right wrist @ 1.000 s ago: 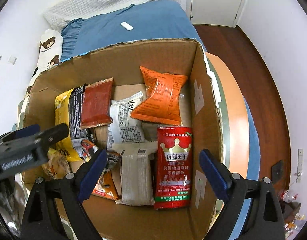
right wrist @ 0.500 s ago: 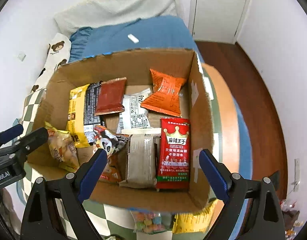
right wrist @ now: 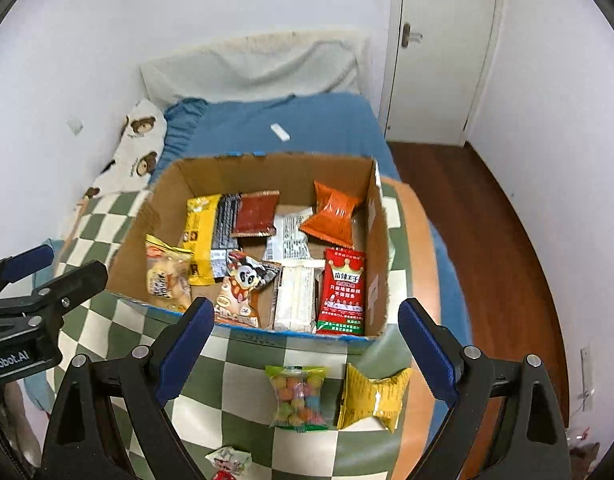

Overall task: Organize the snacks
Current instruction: 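Lift both tools out of the box toward the remaining snacks, then grasp the small white packet with the left tool while the right tool grasps the candy bag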

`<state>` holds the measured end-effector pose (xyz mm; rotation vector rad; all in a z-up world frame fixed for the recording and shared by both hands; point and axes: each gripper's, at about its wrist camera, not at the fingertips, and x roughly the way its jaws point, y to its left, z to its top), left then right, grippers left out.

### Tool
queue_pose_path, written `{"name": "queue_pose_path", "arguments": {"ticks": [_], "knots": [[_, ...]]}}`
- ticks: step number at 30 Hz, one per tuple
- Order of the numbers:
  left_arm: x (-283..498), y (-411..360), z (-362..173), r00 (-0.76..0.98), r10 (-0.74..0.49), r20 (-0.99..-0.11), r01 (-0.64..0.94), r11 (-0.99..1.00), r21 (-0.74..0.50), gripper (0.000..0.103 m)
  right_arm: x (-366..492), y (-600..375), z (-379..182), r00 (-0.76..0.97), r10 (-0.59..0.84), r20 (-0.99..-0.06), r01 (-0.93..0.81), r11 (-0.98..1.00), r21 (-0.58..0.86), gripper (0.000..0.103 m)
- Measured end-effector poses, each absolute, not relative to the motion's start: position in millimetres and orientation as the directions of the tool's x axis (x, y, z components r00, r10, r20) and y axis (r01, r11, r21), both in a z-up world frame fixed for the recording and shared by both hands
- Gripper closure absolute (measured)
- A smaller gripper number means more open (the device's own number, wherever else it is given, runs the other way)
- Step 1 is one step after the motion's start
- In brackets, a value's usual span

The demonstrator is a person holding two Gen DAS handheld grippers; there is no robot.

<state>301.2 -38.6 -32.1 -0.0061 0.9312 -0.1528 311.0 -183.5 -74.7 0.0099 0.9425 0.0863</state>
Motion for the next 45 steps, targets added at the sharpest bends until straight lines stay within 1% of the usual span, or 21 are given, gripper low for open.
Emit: {"name": "queue_pose_path", "arguments": {"ticks": [5,9,13,16,18,19,20,21,23,25,30,31,32,33,34,35,38,41,45], "knots": [[276,-37,-16,0.626,-0.125,-0.770,0.130,0.990,-0.055,0.008,280,-188,-47,0.640,0.084,-0.764,-0.070,0.996,0.051,0.008],[262,-36,-8,0.636,-0.132,-0.761,0.130,0.989,-0.064,0.008,264,-190,-38,0.651,0.105,-0.752,-0.077,0.994,0.072,0.008],[253,-35,-18,0.607,-0.132,-0.784,0.122,0.990,-0.073,0.008,253,-195,-41,0.637,0.140,-0.758,-0.073,0.990,0.121,0.008],[246,-34,-50,0.523,-0.134,-0.842,0.116,0.990,-0.085,0.008,244,-206,-59,0.586,0.200,-0.785,-0.075,0.978,0.194,0.008],[237,-39,-87,0.427,-0.135,-0.894,0.136,0.987,-0.084,0.008,238,-214,-77,0.545,0.221,-0.808,-0.058,0.972,0.227,0.009],[234,-43,-102,0.380,-0.134,-0.915,0.151,0.985,-0.081,0.008,234,-220,-89,0.520,0.233,-0.822,-0.052,0.969,0.242,0.020],[231,-48,-124,0.319,-0.132,-0.939,0.166,0.983,-0.081,0.008,230,-223,-103,0.492,0.240,-0.837,-0.045,0.967,0.250,0.036],[229,-52,-144,0.258,-0.139,-0.956,0.175,0.980,-0.095,0.008,228,-226,-115,0.462,0.249,-0.851,-0.034,0.964,0.264,0.038],[225,-62,-186,0.128,-0.165,-0.978,0.171,0.975,-0.142,0.008,221,-234,-143,0.405,0.270,-0.874,-0.002,0.956,0.295,0.039],[223,-72,-216,0.051,-0.190,-0.980,0.158,0.971,-0.180,0.008,217,-240,-161,0.375,0.269,-0.887,0.025,0.954,0.300,0.039],[227,-108,-274,-0.076,-0.199,-0.977,0.187,0.960,-0.210,0.009,222,-254,-193,0.327,0.298,-0.897,0.091,0.935,0.344,0.038],[227,-114,-282,-0.084,-0.182,-0.980,0.200,0.960,-0.195,0.012,226,-254,-197,0.321,0.299,-0.899,0.098,0.933,0.346,0.038],[227,-120,-289,-0.088,-0.164,-0.983,0.218,0.959,-0.180,0.024,233,-253,-203,0.309,0.301,-0.902,0.100,0.933,0.346,0.038],[226,-124,-295,-0.095,-0.142,-0.985,0.235,0.959,-0.161,0.043,238,-251,-207,0.302,0.301,-0.905,0.096,0.935,0.343,0.038],[225,-125,-298,-0.096,-0.121,-0.988,0.240,0.960,-0.141,0.052,244,-247,-211,0.298,0.294,-0.908,0.092,0.938,0.334,0.038],[225,-123,-300,-0.095,-0.122,-0.988,0.230,0.963,-0.141,0.054,252,-241,-215,0.292,0.285,-0.913,0.079,0.944,0.320,0.038],[238,-99,-294,-0.046,-0.118,-0.992,0.145,0.982,-0.123,0.057,271,-223,-229,0.274,0.275,-0.921,0.034,0.955,0.295,0.038],[261,-63,-292,-0.028,-0.129,-0.991,0.019,0.991,-0.130,0.057,289,-208,-246,0.240,0.251,-0.938,0.006,0.966,0.260,0.038],[281,-30,-287,-0.003,-0.136,-0.991,-0.079,0.988,-0.135,0.057,309,-185,-282,0.155,0.205,-0.966,-0.016,0.979,0.205,0.038]]}}
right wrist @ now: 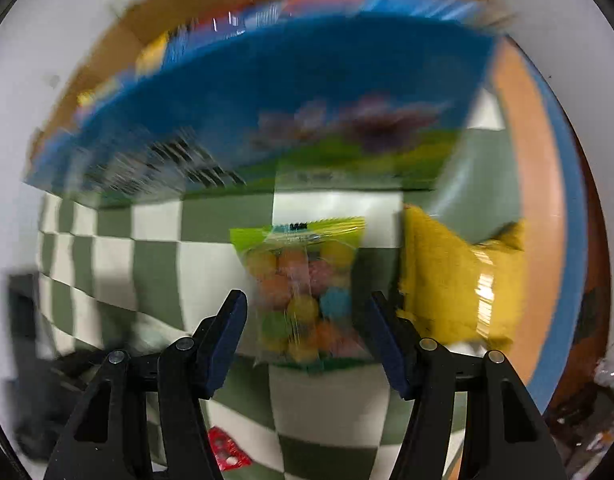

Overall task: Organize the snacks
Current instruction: 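Grasp the small white packet with the left tool while the right tool grasps the candy bag, then carry both packets into the box and open both tools to release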

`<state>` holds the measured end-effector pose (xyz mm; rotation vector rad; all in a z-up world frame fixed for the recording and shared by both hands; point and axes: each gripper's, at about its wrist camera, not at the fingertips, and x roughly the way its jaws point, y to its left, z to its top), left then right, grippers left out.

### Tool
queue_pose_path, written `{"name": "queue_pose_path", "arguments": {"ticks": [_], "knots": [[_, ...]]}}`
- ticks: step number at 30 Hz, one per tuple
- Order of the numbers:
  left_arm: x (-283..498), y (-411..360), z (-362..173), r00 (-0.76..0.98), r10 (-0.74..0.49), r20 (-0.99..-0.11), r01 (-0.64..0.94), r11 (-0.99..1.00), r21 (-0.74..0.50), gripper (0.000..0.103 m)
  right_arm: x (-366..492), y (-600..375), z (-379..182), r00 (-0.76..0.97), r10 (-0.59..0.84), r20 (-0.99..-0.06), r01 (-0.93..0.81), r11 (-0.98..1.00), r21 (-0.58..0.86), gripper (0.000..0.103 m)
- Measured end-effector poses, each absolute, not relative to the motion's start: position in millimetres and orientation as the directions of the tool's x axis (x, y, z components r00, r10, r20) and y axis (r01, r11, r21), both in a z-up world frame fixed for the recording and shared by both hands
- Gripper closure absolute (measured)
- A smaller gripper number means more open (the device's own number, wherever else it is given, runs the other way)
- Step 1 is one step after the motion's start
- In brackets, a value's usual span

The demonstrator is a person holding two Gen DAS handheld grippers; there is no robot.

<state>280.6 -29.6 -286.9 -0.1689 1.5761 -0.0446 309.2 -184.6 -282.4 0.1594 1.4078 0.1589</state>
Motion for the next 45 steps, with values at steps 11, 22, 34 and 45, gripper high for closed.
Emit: {"name": "queue_pose_path", "arguments": {"ticks": [11,22,34,45], "knots": [[275,-22,-301,-0.069,-0.267,-0.961,-0.115,0.959,-0.258,0.041,277,-154,-304,0.092,0.199,-0.976,-0.098,0.977,0.190,0.044],[249,-70,-294,-0.027,-0.160,-0.987,-0.019,0.987,-0.159,0.050,282,-157,-315,0.127,0.196,-0.972,-0.011,0.980,0.197,0.042],[245,-113,-231,0.087,-0.209,-0.974,0.030,0.978,-0.207,0.051,280,-147,-286,0.188,0.235,-0.954,-0.046,0.972,0.230,0.051],[308,-111,-111,0.238,-0.356,-0.904,0.150,0.933,-0.328,0.051,273,-169,-175,0.364,0.358,-0.860,-0.096,0.932,0.348,0.051]]}}
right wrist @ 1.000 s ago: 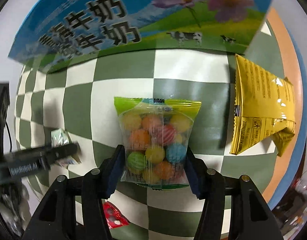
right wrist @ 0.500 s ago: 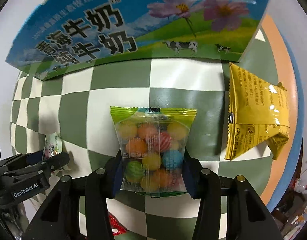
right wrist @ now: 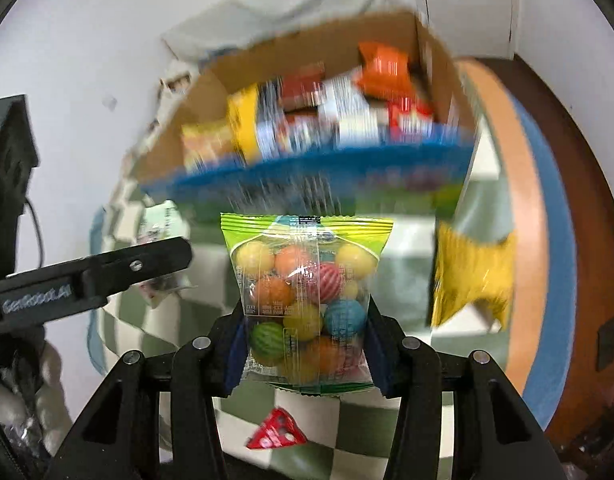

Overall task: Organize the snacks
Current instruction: 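Carry both packets into the box and open both tools to release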

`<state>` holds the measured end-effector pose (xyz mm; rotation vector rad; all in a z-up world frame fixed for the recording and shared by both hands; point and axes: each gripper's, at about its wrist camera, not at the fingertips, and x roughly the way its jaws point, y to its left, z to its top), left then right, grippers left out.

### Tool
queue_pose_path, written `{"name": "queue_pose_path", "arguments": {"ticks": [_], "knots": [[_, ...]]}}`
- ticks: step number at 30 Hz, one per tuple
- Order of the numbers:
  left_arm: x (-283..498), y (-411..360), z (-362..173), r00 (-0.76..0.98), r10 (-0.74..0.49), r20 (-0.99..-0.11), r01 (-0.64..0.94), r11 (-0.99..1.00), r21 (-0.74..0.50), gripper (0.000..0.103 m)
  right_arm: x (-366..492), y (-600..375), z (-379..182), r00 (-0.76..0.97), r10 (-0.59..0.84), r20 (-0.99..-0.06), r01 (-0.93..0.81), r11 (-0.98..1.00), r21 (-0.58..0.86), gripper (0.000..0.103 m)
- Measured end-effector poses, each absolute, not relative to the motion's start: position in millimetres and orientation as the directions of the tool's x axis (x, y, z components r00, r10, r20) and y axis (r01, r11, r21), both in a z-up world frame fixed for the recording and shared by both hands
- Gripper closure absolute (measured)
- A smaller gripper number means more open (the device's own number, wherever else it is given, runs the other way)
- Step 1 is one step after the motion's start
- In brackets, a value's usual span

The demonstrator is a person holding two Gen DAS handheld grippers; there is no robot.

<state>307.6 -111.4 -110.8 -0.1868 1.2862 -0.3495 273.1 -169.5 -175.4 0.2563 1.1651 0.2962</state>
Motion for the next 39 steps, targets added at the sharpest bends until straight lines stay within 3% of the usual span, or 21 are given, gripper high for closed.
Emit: {"name": "queue_pose_path", "arguments": {"ticks": [7,17,18,19,20,21,22,31,39], "knots": [[371,-97,-100,0.242,-0.302,-0.922,0.201,0.945,-0.257,0.050,328,-198,-117,0.498,0.327,-0.803,-0.097,0.941,0.323,0.051],[451,-92,-180,0.072,-0.192,-0.979,0.126,0.975,-0.182,0.048,447,-188,-160,0.428,0.254,-0.867,-0.066,0.966,0.250,0.050],[454,-91,-183,0.071,-0.182,-0.981,0.112,0.978,-0.173,0.047,461,-189,-172,0.390,0.249,-0.886,-0.045,0.967,0.252,0.049],[458,-89,-187,0.068,-0.179,-0.981,0.103,0.980,-0.172,0.045,470,-192,-180,0.370,0.249,-0.895,-0.027,0.966,0.258,0.040],[461,-88,-189,0.070,-0.176,-0.982,0.093,0.981,-0.169,0.031,479,-193,-188,0.350,0.253,-0.902,-0.016,0.964,0.264,0.023],[463,-87,-190,0.077,-0.166,-0.983,0.091,0.983,-0.159,0.013,484,-196,-194,0.333,0.246,-0.910,0.005,0.965,0.263,0.016],[464,-87,-189,0.092,-0.154,-0.984,0.093,0.985,-0.145,0.010,485,-199,-197,0.330,0.243,-0.912,0.021,0.964,0.264,0.011],[460,-71,-187,0.139,-0.123,-0.983,0.075,0.991,-0.113,0.010,463,-204,-200,0.313,0.254,-0.915,0.031,0.960,0.277,0.008],[444,-62,-172,0.213,-0.073,-0.974,0.085,0.995,-0.056,0.010,450,-195,-199,0.291,0.195,-0.937,0.008,0.978,0.206,0.008]]}}
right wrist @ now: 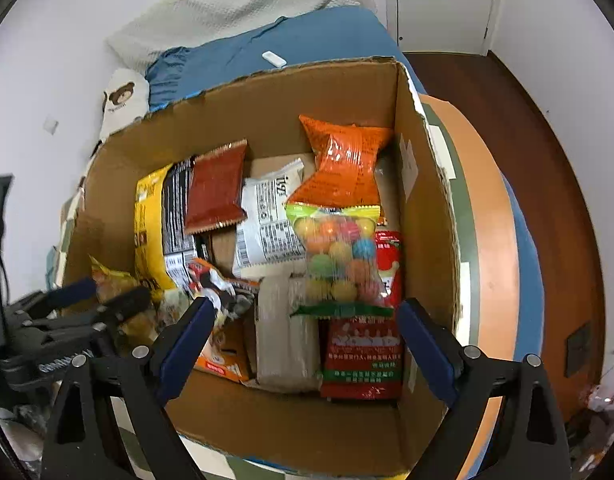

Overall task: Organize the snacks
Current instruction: 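Carry both packets into the box and open both tools to release, then move both tools back toward the last snacks on the blanket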

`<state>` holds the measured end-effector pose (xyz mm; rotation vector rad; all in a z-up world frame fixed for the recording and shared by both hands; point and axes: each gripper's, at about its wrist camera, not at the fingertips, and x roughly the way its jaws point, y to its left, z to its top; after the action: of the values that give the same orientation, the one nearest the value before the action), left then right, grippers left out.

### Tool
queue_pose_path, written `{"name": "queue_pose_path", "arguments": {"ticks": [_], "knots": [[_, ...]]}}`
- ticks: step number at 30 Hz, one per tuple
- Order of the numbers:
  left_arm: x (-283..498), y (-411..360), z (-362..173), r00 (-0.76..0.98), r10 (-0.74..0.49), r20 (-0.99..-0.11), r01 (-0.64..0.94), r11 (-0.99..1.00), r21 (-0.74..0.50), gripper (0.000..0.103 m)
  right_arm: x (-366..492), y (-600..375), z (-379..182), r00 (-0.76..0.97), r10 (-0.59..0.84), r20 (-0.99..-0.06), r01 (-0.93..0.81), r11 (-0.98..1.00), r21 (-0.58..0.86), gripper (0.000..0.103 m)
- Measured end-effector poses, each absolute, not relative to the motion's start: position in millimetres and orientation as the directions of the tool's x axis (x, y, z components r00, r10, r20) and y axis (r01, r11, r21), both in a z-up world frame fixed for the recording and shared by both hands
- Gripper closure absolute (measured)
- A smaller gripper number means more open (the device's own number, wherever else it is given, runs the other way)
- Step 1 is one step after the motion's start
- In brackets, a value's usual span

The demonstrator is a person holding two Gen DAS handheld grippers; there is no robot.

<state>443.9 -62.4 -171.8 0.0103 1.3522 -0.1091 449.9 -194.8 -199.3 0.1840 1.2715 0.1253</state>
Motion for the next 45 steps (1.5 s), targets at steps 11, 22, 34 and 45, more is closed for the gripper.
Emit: {"name": "queue_pose_path", "arguments": {"ticks": [11,22,34,45], "knots": [[407,-57,-136,0.342,-0.039,-0.939,0.086,0.996,-0.010,0.010,420,-188,-188,0.332,0.125,-0.935,-0.016,0.992,0.127,0.007],[363,-53,-90,0.456,-0.067,-0.887,0.091,0.995,-0.029,0.010,379,-195,-145,0.451,0.095,-0.887,-0.029,0.995,0.092,0.007],[294,-45,-33,0.579,-0.092,-0.810,0.118,0.993,-0.029,0.010,303,-198,-77,0.600,0.083,-0.796,-0.062,0.996,0.057,0.007],[244,-39,-6,0.625,-0.120,-0.772,0.113,0.992,-0.063,0.010,243,-196,-29,0.683,0.106,-0.723,-0.076,0.994,0.075,0.007]]}}
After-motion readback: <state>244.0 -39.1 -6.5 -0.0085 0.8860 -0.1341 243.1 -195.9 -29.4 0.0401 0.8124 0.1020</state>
